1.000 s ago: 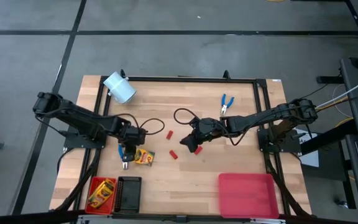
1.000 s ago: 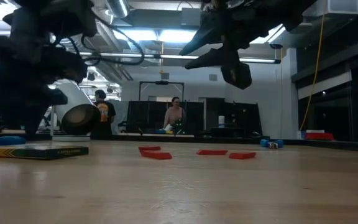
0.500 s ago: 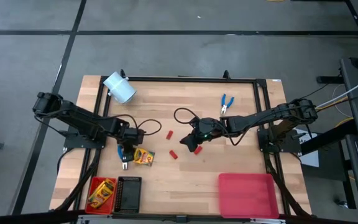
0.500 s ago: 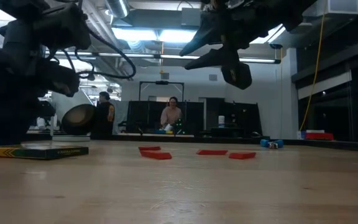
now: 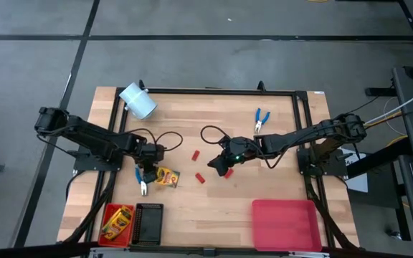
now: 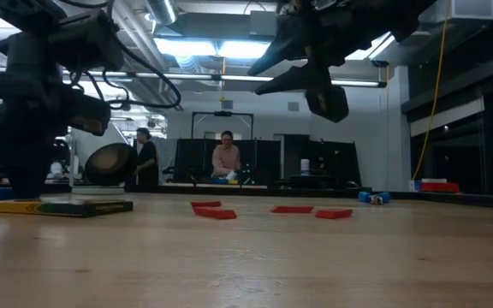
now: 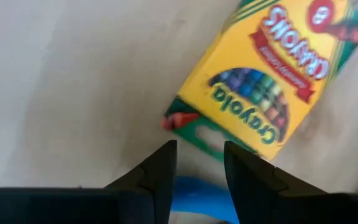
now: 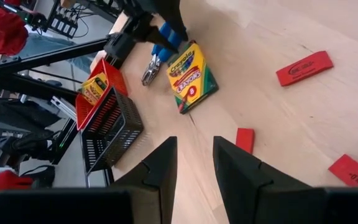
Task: Pick & Place School Supplies
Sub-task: Put the yellow crayon box into the red basket
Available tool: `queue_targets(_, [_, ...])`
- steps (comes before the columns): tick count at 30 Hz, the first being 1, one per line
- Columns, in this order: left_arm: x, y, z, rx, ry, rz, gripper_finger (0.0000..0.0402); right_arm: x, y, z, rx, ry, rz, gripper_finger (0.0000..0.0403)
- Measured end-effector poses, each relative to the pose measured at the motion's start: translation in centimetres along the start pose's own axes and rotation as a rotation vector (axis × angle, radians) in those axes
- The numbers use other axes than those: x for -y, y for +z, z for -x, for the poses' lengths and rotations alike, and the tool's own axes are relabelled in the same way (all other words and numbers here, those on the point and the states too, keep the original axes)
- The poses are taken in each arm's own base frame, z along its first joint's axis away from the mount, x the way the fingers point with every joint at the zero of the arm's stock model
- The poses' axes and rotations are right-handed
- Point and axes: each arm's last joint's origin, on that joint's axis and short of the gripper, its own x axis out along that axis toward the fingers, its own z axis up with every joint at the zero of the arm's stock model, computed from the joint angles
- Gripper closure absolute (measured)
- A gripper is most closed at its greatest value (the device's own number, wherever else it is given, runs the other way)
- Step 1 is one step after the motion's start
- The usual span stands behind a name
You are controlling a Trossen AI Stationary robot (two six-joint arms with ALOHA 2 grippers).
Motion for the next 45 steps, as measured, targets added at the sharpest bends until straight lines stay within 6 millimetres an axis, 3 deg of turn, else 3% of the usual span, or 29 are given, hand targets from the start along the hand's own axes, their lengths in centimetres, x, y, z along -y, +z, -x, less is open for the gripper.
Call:
queue_targets(13, [-1.2, -0.2, 0.1, 0.011, 0.001, 0.124, 0.0272, 0.0, -0.1, 0.0, -0.004, -0.002, 0.001, 0.0296])
queue_targets(25, [-2.8, 0.3, -0.7, 0.026, -0.182, 0.353, 0.0272, 0.0, -0.2, 0.0, -0.009, -0.009, -0.009, 0.0296])
queue_targets(45, [-3.0, 1.9, -0.7, 0.151, -0.289, 0.353, 0.0272, 0.0, -0.2, 0.0, -0.006, -0.015, -0.012, 0.0296])
